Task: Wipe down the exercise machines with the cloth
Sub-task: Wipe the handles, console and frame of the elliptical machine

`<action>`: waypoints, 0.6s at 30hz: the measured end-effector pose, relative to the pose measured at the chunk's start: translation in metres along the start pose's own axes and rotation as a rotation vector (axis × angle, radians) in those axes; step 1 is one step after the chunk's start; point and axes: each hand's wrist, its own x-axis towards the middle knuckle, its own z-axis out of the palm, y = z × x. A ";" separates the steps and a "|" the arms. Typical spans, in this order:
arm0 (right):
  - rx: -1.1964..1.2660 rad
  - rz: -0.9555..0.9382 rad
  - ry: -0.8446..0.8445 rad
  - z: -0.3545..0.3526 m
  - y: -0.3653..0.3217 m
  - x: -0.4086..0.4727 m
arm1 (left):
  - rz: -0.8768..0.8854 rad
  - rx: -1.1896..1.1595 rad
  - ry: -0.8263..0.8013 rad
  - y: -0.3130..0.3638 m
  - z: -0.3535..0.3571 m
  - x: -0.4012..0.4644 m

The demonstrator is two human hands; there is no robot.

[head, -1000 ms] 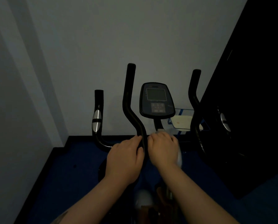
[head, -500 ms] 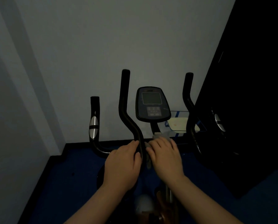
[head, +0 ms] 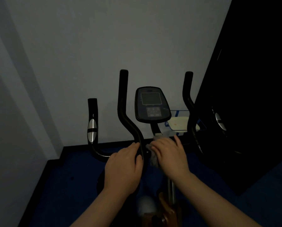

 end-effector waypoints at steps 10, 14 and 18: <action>0.096 0.039 -0.254 -0.044 0.006 -0.006 | 0.000 -0.005 -0.006 0.001 -0.002 -0.002; 0.168 0.223 0.052 -0.035 0.004 -0.042 | -0.008 0.001 0.010 0.000 0.002 -0.001; 0.132 0.114 0.037 -0.008 -0.010 -0.036 | -0.005 0.025 0.020 0.002 0.001 -0.002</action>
